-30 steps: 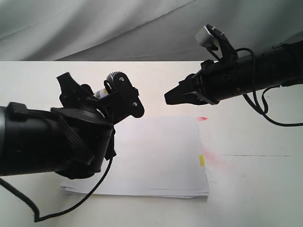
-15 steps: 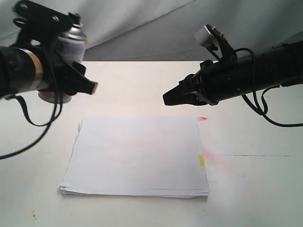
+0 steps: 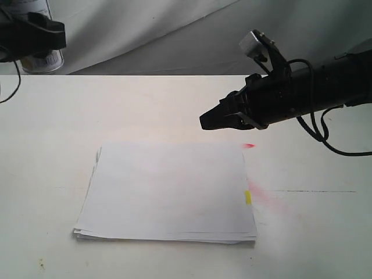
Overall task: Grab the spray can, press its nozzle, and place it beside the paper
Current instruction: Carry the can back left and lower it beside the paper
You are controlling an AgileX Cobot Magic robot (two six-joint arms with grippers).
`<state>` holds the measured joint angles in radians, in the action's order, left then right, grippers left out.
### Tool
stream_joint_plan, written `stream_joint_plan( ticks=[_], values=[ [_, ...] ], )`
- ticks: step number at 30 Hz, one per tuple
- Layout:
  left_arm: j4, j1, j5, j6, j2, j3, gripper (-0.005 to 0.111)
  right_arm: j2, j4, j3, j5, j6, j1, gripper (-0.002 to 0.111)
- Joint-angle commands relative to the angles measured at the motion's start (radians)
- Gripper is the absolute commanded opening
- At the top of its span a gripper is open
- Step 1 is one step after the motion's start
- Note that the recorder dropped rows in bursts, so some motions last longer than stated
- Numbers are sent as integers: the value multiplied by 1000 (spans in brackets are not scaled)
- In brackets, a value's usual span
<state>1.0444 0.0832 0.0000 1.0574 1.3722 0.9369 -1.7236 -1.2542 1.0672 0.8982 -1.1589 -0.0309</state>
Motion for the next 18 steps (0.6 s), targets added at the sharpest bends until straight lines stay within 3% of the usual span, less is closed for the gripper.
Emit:
stream_joint_plan(
  ticks=[1, 4, 7, 12, 18],
  values=[
    [-8, -60, -154, -12, -6, 11, 0, 9, -13, -2, 11, -8, -6, 0],
    [-39, -64, -130, -102, 4, 11, 0, 9, -13, -2, 7, -8, -6, 0],
    [-51, -75, -214, -203, 45, 11, 0, 9, -13, -2, 7, -8, -6, 0],
    [-285, -73, -302, -335, 115, 8, 0, 9, -13, -2, 5, -8, -6, 0],
    [-418, -73, -396, -489, 133, -40, 0, 9, -13, -2, 7, -8, -6, 0]
  ],
)
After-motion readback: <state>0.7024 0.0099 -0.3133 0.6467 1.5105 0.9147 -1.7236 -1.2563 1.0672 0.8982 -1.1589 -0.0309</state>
